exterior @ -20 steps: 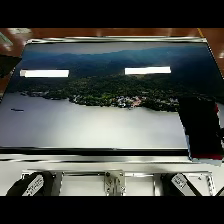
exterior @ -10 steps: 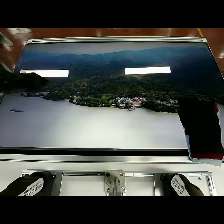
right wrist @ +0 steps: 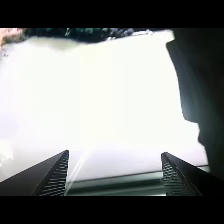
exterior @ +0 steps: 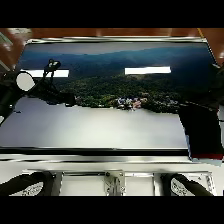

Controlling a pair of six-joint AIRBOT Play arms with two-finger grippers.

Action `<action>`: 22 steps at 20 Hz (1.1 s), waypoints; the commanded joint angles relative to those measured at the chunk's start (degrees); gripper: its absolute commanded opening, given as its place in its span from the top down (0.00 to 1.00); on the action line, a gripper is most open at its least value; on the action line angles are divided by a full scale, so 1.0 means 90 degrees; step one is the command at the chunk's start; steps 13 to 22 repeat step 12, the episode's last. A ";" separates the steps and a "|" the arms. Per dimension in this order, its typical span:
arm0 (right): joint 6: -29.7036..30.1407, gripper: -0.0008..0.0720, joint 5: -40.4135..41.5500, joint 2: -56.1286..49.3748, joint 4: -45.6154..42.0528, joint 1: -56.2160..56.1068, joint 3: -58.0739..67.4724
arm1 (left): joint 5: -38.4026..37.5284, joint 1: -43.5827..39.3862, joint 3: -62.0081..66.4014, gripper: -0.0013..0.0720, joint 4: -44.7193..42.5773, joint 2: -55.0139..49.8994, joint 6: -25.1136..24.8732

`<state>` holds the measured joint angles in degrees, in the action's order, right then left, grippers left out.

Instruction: Fold the shirts.

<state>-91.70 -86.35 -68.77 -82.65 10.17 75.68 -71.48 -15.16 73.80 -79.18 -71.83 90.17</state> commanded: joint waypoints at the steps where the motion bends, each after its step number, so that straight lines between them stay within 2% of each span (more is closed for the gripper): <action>1: 0.0029 0.03 -0.0240 -0.0155 0.0041 -0.0296 0.0010 | -0.0066 -0.0063 0.0002 0.01 -0.0138 -0.0083 0.0126; 22: 0.0029 0.03 -0.0240 -0.0155 0.0012 -0.0289 0.0010 | 0.0061 -0.0063 0.0002 0.01 -0.0153 -0.0085 0.0034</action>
